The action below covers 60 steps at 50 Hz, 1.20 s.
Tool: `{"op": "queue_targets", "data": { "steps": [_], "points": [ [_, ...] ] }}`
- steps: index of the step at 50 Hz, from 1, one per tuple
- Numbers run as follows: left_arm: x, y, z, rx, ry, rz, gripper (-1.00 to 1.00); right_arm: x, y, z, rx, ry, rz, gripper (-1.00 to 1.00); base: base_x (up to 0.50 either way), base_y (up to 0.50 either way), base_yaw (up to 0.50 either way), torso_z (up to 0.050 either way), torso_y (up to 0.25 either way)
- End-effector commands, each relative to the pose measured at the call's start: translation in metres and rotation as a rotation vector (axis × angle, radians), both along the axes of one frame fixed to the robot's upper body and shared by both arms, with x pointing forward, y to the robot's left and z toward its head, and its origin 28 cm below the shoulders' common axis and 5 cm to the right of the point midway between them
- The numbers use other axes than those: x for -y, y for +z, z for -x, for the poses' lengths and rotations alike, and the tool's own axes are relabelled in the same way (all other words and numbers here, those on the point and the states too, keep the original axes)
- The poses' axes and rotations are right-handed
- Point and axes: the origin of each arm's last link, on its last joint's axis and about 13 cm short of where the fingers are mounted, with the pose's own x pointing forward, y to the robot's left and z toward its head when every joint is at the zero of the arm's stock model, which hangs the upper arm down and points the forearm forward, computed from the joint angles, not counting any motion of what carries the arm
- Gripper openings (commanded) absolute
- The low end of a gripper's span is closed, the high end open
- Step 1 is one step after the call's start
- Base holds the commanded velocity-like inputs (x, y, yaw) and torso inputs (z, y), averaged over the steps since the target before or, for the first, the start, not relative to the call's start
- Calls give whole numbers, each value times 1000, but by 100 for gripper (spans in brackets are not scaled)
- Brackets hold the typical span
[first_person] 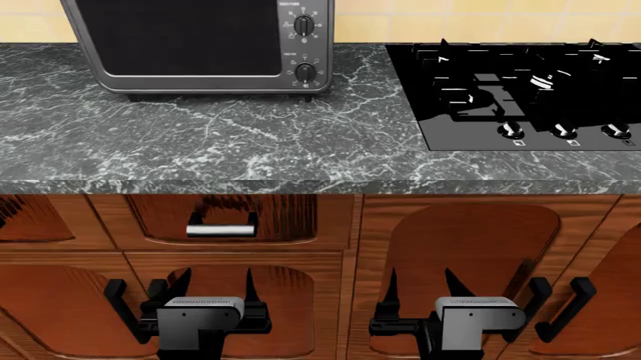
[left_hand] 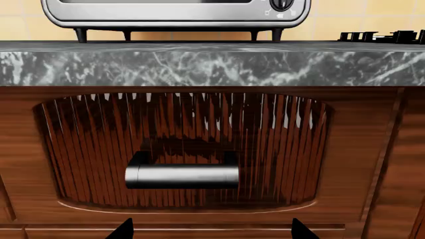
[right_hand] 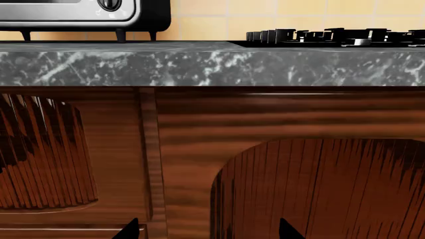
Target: Open the toaster oven door.
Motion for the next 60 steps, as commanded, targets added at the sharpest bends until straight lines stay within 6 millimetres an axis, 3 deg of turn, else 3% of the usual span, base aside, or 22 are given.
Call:
{"op": "queue_targets", "data": {
  "steps": [1,15,24,28,45,52,60],
  "points": [
    [0,0,0,0,-1,-3,100,0,0,0,0,-1,0,100,0,0,0,0,0],
    [-2,10,-1,16,-3,18,100,-1,5,-1,7,9,1,100,0,0,0,17,0],
    [-9,44,-11,40,-29,11,100,6,26,-14,37,2,14,100,0,0,0,50,0],
    [-15,66,-18,59,-35,13,100,10,41,-24,56,6,33,100,0,0,0,50,0],
    [-41,169,-63,136,-46,-29,100,35,138,-72,147,24,94,100,0,0,0,50,0],
    [-47,187,-81,133,-33,-34,100,45,165,-86,149,24,111,100,0,0,0,50,0],
    [-50,190,-87,136,-5,-56,100,45,162,-89,127,41,99,100,0,-29,0,11,0]
  ]
}}
